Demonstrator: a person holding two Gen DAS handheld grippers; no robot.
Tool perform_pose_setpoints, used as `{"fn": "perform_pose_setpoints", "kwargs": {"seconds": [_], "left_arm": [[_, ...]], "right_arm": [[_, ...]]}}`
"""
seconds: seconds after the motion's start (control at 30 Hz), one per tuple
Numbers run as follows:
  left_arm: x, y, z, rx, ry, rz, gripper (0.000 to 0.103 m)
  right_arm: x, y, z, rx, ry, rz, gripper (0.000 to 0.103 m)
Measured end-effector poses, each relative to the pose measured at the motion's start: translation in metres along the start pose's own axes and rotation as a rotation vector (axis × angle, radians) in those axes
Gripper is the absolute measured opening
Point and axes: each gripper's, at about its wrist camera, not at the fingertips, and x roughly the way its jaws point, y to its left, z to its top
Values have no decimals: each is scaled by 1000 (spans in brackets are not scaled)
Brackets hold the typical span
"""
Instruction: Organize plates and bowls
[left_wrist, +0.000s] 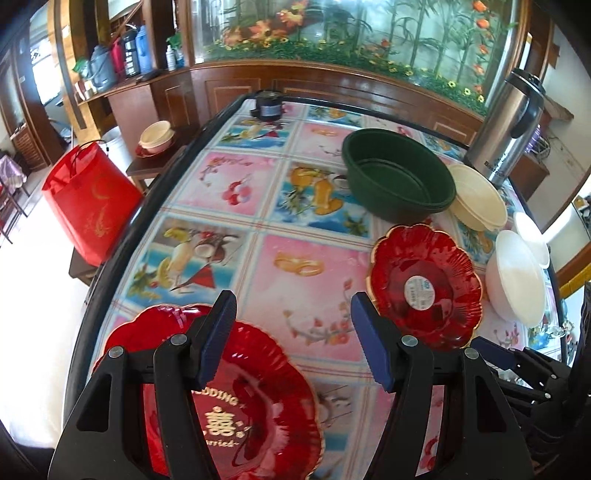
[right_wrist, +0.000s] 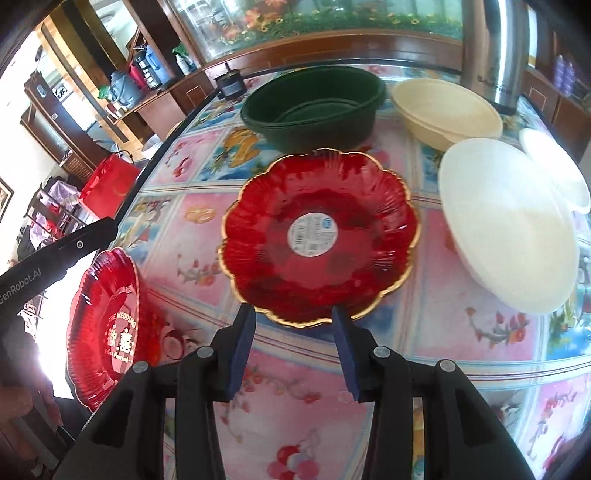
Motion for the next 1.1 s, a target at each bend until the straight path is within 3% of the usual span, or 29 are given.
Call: {"fn": "perform_pose_setpoints", "kwargs": {"seconds": [0.53,0.8,1.1], "left_arm": [[14,-45,19,80,-13,-34,65],[32,-57,23,113,19,-64,65],[47,-67,28,114,43,-48,65]], "right_arm": [[-4,-25,2,47,-10,-17,48],[0,-36,-1,91,-4,-58,49],[2,-52,-1,102,6,-68,50]]}}
